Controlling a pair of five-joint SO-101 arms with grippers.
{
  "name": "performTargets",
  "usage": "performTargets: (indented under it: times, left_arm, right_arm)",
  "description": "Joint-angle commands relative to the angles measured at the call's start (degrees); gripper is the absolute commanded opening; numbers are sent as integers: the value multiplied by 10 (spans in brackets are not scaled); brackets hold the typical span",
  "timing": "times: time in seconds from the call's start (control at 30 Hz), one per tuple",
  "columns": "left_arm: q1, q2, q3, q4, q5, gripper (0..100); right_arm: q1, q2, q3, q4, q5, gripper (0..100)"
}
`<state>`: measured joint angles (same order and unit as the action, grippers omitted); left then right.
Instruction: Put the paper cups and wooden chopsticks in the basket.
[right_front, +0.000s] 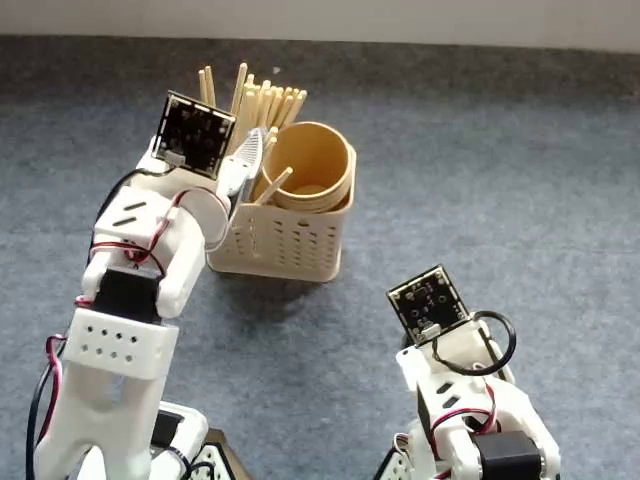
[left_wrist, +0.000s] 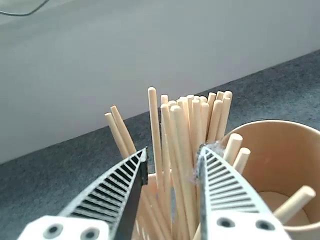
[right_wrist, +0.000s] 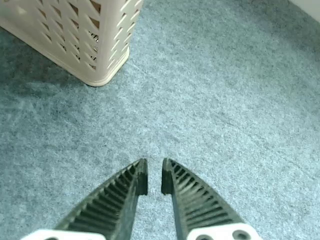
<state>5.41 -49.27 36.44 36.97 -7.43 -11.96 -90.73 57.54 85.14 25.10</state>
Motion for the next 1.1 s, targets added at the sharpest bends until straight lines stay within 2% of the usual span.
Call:
performTargets:
  times: [0.0,0.2,0.37,0.5,0.7,0.9,1.07]
  left_arm:
    - [-20,-60,-50,39,5,178]
    - [-42,-255,-51,121,5,178]
    - [-53,-422,7,220,5,178]
    - [-80,-547,104,269,5,178]
    - [-80,-542,148,353,7,178]
    - [-82,-548,279,317,4,178]
    - [-81,-548,454,215,5,178]
  right_arm:
    - [6,-3,-1,2,6,66]
    - [12,-4,-5,4,6,66]
    - [95,-4,-20,-6,-3,66]
    - [145,-4,-20,-39,-108,13]
    - [206,-5,27,-131,-138,5]
    - [244,-27,258,-290,-158,5]
    - [272,-145,417,-315,-180,5]
